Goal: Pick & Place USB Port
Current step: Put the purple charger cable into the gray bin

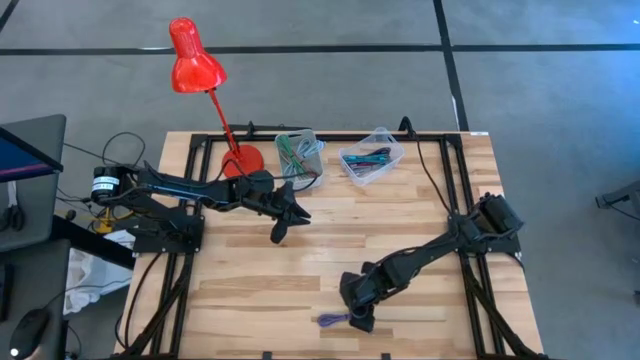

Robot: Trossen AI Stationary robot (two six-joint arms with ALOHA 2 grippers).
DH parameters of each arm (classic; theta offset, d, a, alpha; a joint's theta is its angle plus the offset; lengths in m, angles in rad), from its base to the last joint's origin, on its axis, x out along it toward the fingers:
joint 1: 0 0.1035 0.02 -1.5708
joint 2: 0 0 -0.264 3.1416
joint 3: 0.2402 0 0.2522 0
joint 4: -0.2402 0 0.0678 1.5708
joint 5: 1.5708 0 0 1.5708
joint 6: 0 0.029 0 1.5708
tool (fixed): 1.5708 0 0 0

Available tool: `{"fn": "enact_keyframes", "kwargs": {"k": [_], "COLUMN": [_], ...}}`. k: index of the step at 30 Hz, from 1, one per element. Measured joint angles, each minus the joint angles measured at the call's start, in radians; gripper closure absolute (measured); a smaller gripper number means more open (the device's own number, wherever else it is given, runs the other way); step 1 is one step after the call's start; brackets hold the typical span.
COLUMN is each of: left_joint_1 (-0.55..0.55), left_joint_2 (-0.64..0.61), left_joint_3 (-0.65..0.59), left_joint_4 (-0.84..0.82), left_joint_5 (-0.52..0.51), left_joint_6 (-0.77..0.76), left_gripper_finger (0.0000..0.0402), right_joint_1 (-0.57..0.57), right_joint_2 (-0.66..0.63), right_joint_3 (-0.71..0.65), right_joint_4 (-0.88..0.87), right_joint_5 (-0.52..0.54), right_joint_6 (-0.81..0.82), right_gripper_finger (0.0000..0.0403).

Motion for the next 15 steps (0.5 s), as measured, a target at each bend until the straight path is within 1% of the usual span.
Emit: {"fn": "enact_keyframes", "kwargs": {"k": [7, 15], "left_joint_1": [0.0, 0.0], "left_joint_2": [0.0, 0.0], "left_joint_3": [-0.001, -0.001], "left_joint_4": [-0.009, -0.009], "left_joint_5": [0.0, 0.0], "left_joint_6": [0.0, 0.0], "left_gripper_finger": [0.0314, 0.0314], "right_joint_1": [0.016, 0.027], "right_joint_2": [0.0, 0.0], "right_joint_3": [0.002, 0.001], "right_joint_4": [-0.002, -0.004], "right_joint_5": [0.011, 0.063], "right_joint_6": [0.055, 0.088], "right_gripper_finger": [0.0276, 0.0276]}}
